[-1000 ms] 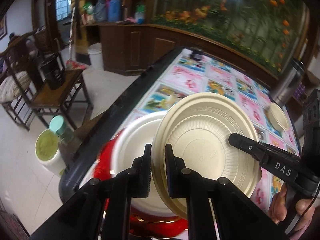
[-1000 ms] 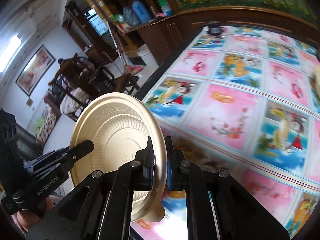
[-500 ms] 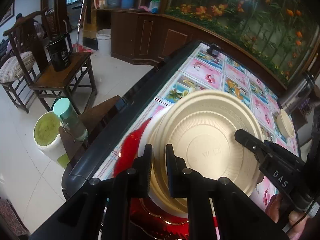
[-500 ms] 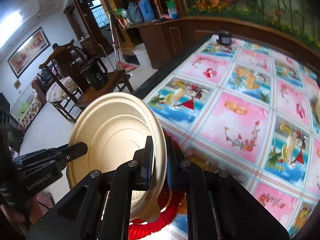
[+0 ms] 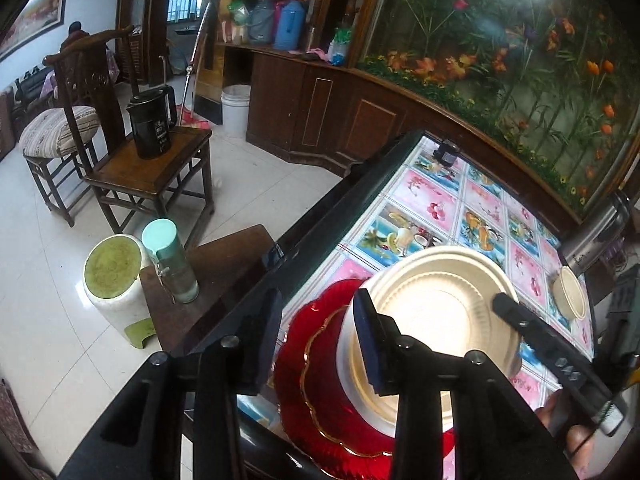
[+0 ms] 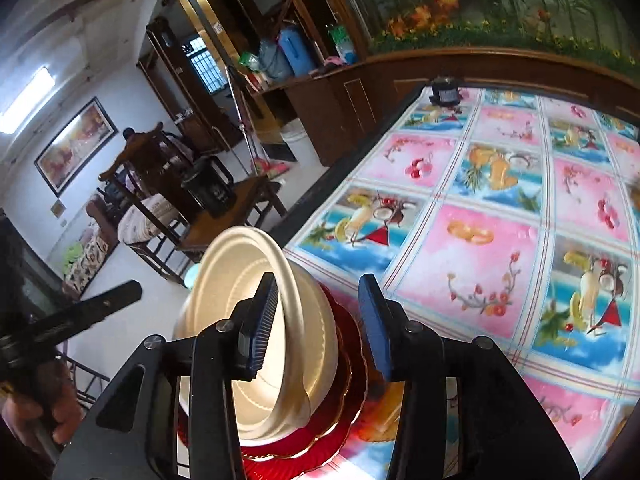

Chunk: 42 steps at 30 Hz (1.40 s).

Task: Organize plates and bowls
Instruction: 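Lower the beige bowl onto the white plates on the stack, then open the right gripper and move it to the second beige bowl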

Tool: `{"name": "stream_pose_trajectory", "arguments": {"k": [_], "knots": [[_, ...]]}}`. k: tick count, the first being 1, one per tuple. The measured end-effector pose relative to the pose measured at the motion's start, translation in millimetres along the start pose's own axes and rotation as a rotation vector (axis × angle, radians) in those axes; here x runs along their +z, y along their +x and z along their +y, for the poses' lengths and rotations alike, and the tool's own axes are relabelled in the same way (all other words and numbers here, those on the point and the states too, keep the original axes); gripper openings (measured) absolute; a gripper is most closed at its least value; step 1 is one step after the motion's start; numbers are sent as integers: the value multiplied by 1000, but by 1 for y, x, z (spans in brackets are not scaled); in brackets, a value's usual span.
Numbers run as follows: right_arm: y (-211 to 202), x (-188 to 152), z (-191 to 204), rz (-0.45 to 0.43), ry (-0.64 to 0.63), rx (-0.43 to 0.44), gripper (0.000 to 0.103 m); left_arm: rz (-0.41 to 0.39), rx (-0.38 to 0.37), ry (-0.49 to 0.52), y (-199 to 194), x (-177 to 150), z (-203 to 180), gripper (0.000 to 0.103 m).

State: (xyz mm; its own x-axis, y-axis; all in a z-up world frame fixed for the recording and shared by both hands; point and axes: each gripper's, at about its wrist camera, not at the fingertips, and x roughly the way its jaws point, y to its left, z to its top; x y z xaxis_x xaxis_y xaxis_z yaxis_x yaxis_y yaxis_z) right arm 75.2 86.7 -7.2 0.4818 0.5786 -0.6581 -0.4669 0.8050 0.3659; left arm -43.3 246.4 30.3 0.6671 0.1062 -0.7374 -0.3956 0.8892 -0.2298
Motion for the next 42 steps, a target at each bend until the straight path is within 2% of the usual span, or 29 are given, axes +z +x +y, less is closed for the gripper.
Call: {"name": "stream_pose_trajectory", "arguments": {"k": [1,2,4,8,11,16,18,20,23,27,30,31,33,36,38,42], "knots": [[3,-2,3,2,-10,-2,27,5,-3,4,1,-1,-3,37],[6,-4,6,12,-31,-8,22,10,-8,6,2,-2,-4,37],[11,-7,11,31,-49,1,18,22,-19,11,4,-3,-7,37],[10,-9,7,44,12,130,18,34,-31,24,5,-5,-12,37],[7,-7,0,55,69,183,14,31,-32,14,5,-4,-9,37],[20,-8,-17,190,261,297,14,33,-33,5,4,-4,-7,37],[26,-11,-19,246,318,311,14,30,-34,4,4,-3,-7,37],[30,-14,-20,274,345,267,13,31,-35,5,3,-4,-7,37],[22,-11,-16,215,299,204,13,34,-33,4,3,-3,-7,37],[24,-12,-7,258,262,210,14,36,-39,9,2,-3,-10,37],[16,-5,-6,244,197,190,23,33,-45,21,1,-3,-16,37],[9,-2,-5,225,171,180,30,33,-46,27,1,-4,-19,37],[-2,2,-9,192,139,166,33,34,-49,39,0,-4,-25,37],[-24,7,-25,111,116,133,33,33,-63,60,0,-6,-39,38],[-37,8,-44,69,116,67,33,36,-74,84,0,-8,-54,43],[-62,7,-102,13,206,-18,33,59,-104,162,7,-13,-99,47]]}}
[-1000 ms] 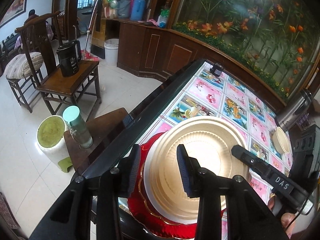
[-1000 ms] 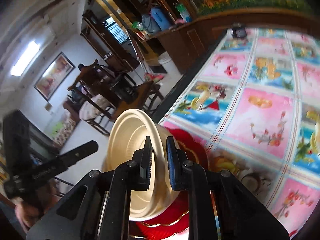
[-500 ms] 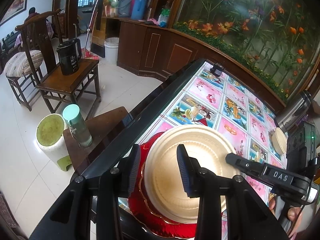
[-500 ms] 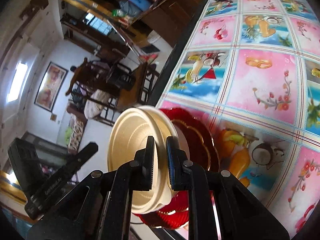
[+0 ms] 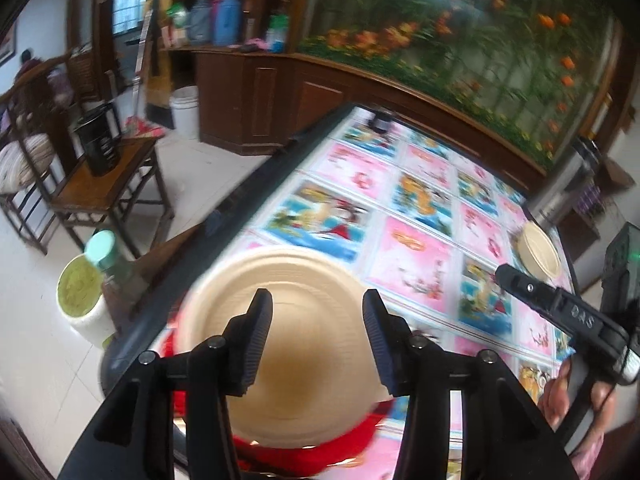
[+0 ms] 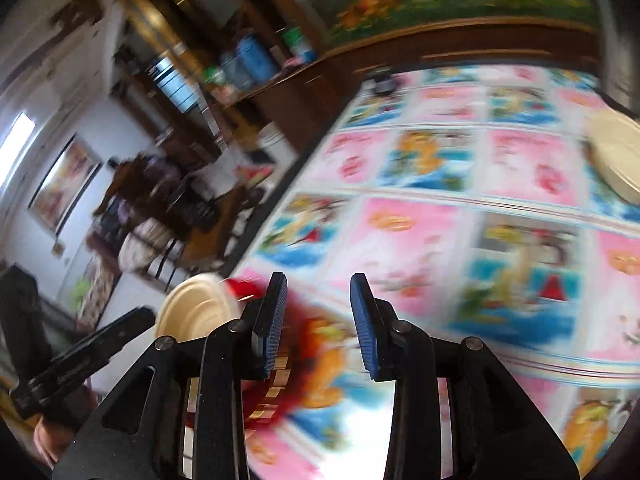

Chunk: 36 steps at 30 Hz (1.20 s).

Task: Organize plates and bowls
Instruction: 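Open the right gripper and move it to the second beige bowl, then pinch the second beige bowl rim with the right gripper and lift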

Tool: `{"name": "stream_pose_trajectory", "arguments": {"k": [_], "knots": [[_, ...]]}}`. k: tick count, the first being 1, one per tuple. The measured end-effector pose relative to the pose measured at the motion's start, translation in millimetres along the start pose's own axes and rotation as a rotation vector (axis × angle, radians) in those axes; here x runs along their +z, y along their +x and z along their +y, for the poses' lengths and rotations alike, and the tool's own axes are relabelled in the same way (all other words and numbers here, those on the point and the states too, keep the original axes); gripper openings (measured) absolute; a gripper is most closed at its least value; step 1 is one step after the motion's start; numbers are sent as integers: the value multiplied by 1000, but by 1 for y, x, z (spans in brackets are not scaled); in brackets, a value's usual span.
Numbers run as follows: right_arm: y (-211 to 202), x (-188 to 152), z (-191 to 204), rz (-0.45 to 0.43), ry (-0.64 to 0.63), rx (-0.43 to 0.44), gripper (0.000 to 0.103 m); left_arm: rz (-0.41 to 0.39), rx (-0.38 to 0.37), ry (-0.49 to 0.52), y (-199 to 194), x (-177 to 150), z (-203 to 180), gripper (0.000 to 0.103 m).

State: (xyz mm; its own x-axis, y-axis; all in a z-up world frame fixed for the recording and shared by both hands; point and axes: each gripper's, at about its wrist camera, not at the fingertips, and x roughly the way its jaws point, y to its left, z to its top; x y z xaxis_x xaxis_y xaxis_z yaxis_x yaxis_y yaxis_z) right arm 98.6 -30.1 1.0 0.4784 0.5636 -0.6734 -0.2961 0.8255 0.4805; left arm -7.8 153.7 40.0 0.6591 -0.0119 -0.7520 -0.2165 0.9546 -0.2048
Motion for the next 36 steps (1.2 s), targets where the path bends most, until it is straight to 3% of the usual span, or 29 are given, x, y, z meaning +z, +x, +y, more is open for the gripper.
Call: {"name": "stream_pose_trajectory", "arguments": {"k": [6,13,17,22,26,31,36], "knots": [[-48,9,-93,-119,139,-114,33,39,-43,139,29,8,-86,57],[-120,23,-207,-271,308,-284,32,158,-77,256,96,21,-183,58],[-149,40,-262,-324,408,-315,32,196,-82,285,131,35,-233,58],[-140,72,-306,-256,484,-278,32,177,-68,316,163,62,-291,58],[-125,86,-330,-218,542,-312,32,189,-36,312,197,76,-324,59],[-113,95,-344,-175,547,-337,32,181,-33,280,220,81,-341,59],[-93,98,-351,-132,528,-306,32,171,-22,298,232,75,-358,59]]}}
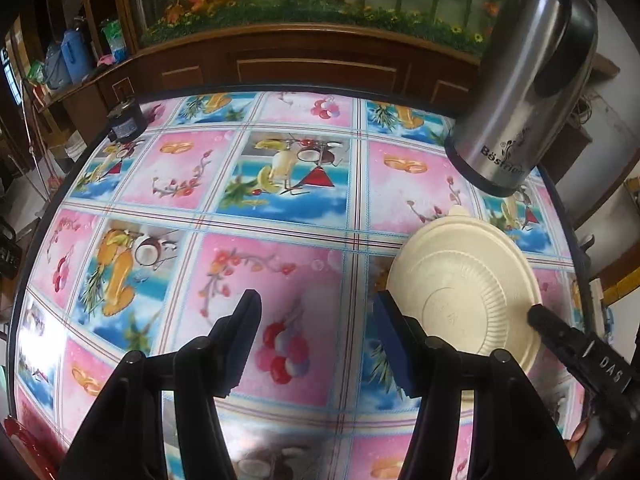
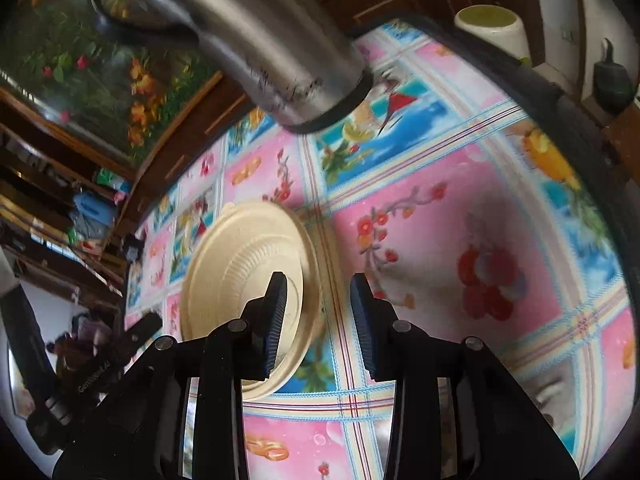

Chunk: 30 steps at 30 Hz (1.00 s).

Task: Organize plates and bowls
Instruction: 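Pinch the second beige bowl rim with the right gripper and lift, then carry the second beige bowl with the right gripper to the stack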

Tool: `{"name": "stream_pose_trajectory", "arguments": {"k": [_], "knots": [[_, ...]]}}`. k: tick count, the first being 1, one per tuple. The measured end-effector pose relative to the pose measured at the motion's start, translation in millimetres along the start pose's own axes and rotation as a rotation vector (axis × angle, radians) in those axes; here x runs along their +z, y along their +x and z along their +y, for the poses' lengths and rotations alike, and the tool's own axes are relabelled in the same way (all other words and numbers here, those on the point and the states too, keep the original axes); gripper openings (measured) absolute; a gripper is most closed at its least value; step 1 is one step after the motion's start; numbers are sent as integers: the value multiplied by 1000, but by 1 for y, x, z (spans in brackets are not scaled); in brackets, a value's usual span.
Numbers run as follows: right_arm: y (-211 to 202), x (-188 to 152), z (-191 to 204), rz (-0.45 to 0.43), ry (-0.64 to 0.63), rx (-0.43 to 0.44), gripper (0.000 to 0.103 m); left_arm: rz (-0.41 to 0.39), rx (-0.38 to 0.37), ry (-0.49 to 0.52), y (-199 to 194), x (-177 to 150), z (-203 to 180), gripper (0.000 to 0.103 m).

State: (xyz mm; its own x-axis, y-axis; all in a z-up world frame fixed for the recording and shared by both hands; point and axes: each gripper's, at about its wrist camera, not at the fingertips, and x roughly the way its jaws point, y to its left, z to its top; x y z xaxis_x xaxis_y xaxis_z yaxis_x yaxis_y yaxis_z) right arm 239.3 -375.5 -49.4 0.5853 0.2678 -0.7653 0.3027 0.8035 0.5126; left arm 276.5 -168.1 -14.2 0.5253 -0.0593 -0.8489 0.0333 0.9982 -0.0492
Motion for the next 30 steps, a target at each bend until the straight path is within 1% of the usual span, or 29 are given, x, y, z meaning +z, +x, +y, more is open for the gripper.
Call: {"name": "stream_pose_trajectory", "arguments": {"k": [2,4,5,8,10,11,14,15,19,22,24,25,26,27,28,30], "knots": [[8,-2,0,3,2,-22,32,12,4,6,7,-1,-8,59],[13,-3,1,13,-8,-22,32,8,18,13,11,-1,-13,60],[14,-2,0,15,-4,-16,32,0,22,13,11,-1,-16,63],[11,-2,0,3,-3,-28,31,18,19,16,14,-1,-22,63],[9,-2,0,1,0,-23,31,5,14,20,9,-2,-22,63],[8,-1,-1,3,6,-13,31,-16,12,21,3,0,-21,64],[7,-1,-2,-1,16,-9,31,-40,20,0,-1,4,-17,73],[7,-1,-2,-2,18,-6,31,-37,14,-5,0,4,-16,73],[10,-2,-1,12,17,3,31,23,-20,-25,18,3,-17,73],[16,-3,-2,29,26,18,31,82,-83,-47,33,-1,-17,73],[18,-4,-2,34,26,15,25,104,-93,-47,38,-4,-19,71],[20,-4,-1,37,24,14,18,114,-103,-46,41,-5,-20,71],[21,-5,-1,37,24,13,13,120,-112,-45,44,-7,-21,62],[22,-5,-1,37,26,17,11,129,-120,-38,46,-9,-22,48],[23,-6,-1,37,28,12,11,140,-136,-33,48,-10,-23,42],[23,-6,-1,33,33,28,11,141,-158,-29,48,-13,-25,22]]}}
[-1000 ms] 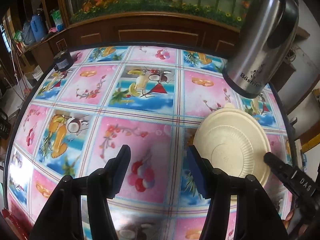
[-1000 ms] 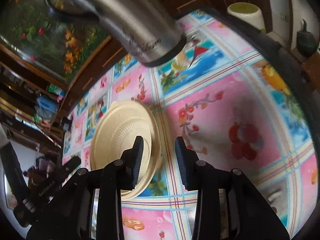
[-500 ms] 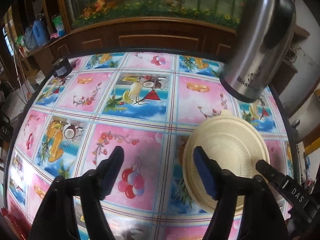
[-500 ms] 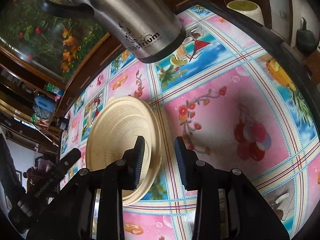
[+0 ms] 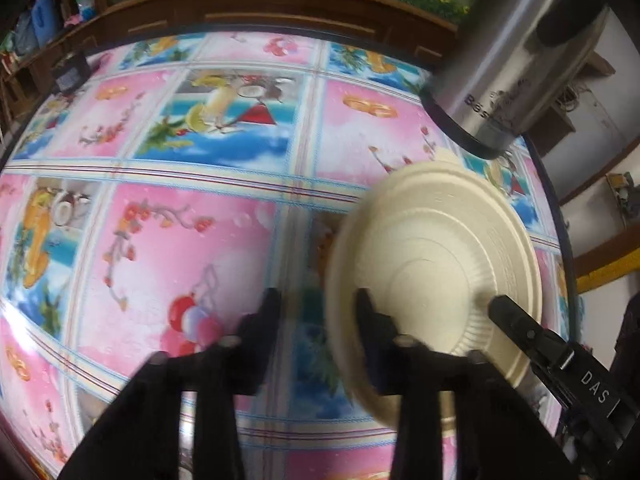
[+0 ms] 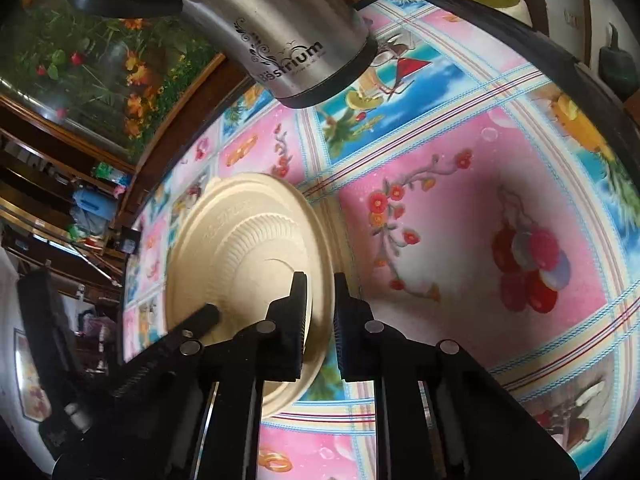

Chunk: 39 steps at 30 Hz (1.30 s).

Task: Organize plates and bowls
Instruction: 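Carry the second beige bowl with the right gripper to the stack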

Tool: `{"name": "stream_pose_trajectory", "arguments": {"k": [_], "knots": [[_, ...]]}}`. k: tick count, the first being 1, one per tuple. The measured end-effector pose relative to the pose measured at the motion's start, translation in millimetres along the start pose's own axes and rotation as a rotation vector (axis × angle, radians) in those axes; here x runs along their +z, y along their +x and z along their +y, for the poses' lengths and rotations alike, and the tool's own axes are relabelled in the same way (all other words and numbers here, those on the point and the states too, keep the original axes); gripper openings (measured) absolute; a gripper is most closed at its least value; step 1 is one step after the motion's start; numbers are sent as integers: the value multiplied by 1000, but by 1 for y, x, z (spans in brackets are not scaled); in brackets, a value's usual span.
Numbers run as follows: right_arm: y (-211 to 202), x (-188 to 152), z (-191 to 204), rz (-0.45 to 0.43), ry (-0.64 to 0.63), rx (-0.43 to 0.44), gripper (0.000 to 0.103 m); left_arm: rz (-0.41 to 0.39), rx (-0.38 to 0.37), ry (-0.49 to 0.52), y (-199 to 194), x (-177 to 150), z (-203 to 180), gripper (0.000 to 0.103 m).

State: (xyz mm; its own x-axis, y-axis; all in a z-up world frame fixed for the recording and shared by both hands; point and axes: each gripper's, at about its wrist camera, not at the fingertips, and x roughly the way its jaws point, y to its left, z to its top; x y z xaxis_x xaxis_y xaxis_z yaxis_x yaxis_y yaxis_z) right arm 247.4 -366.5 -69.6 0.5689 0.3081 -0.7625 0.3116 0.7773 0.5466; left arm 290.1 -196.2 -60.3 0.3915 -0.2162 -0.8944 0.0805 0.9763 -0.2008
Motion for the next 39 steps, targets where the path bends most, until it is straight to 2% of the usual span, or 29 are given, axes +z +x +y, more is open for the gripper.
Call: {"name": "stream_pose_trajectory", "arguments": {"k": [2,5,10,15,19,24,32,34,39], "knots": [[0,-2,4,-1,-11,-6,9,-20,20,29,-4,-3,-8,12],[2,-5,10,1,-26,-26,8,-57,68,58,-12,-8,-12,12],[7,-11,16,47,-15,18,8,-46,56,24,-24,-22,14,13],[7,-33,57,106,-88,62,8,-118,108,-26,-68,-42,55,13],[-11,-73,105,110,-194,116,8,-194,156,-43,-118,-71,92,13],[-33,-143,159,132,-283,209,9,-289,250,-61,-190,-129,146,13],[-45,-260,261,196,-483,318,9,-318,318,-172,-269,-209,257,16],[-41,-287,286,208,-530,331,9,-313,313,-199,-277,-219,276,16],[-27,-333,320,251,-598,331,9,-303,310,-242,-283,-242,314,17]]}}
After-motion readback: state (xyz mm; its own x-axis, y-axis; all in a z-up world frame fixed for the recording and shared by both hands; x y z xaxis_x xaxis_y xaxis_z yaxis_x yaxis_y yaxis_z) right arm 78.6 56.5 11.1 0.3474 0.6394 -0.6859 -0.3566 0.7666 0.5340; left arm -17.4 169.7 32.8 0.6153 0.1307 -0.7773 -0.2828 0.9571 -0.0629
